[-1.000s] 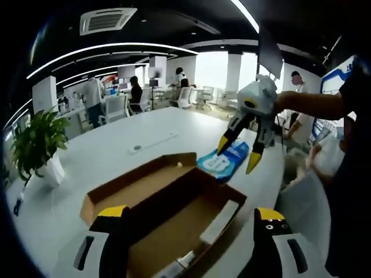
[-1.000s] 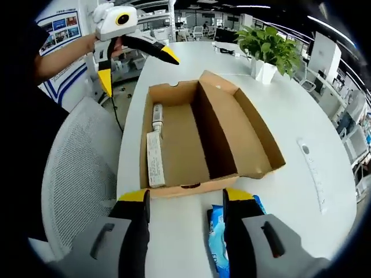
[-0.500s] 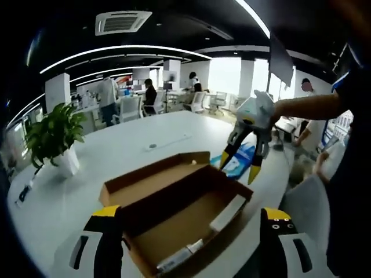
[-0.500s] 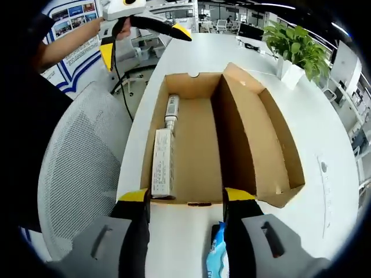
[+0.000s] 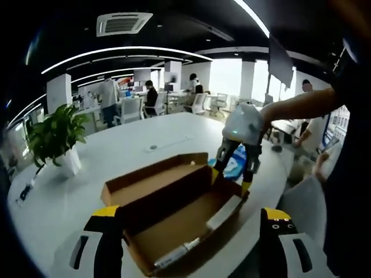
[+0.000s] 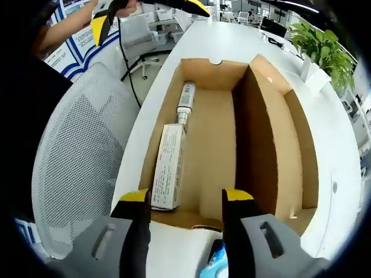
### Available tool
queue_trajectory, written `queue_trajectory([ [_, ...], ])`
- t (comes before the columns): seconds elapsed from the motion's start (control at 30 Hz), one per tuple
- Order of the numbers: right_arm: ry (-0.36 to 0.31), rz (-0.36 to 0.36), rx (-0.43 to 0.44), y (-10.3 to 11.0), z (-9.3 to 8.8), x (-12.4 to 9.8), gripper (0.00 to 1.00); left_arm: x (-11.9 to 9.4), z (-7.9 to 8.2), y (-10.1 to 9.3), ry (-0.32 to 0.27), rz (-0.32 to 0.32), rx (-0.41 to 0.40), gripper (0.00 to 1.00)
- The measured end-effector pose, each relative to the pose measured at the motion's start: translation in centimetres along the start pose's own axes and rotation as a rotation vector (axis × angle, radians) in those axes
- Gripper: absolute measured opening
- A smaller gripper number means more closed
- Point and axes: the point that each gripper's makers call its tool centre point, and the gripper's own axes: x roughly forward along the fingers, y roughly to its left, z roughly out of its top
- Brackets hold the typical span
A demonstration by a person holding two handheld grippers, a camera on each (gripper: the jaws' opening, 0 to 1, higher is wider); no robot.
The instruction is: Operate the shoe box by opening the lid, removing the specified soft item, and placing it in the target area until the item is outside and the box remains undamaged.
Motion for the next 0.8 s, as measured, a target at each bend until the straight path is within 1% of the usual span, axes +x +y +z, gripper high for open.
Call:
queue_trajectory([
  [0.1,0.013,0.020,-0.010,0.2,0.0,0.6,0.45,-0.2,-0.1,-0.1,-0.004,0.003,0.002,1.00],
  [0.23,0.028,0.031,-0.007,0.2,-0.2,1.6,0.44,-0.7,-0.5,0.4,-0.012,0.019,-0.009,1.00],
  [0.3,0.038,0.043,-0.007,0.5,-0.2,2.0,0.42,-0.9,-0.7,0.6,-0.013,0.030,-0.019,1.00],
  [0.43,0.051,0.040,-0.013,0.5,-0.3,2.5,0.40,-1.3,-1.4,0.9,-0.015,0.041,-0.038,1.00],
  [0.6,0.047,0.050,-0.005,0.4,-0.3,2.7,0.34,-1.3,-2.3,0.9,-0.007,0.047,-0.048,1.00],
  [0.67,0.047,0.060,-0.001,1.2,-0.1,2.6,0.30,-1.3,-2.5,0.9,-0.007,0.048,-0.054,1.00],
  [0.8,0.046,0.063,0.011,1.5,-0.1,2.7,0.22,-1.3,-2.6,0.7,-0.010,0.048,-0.050,1.00],
])
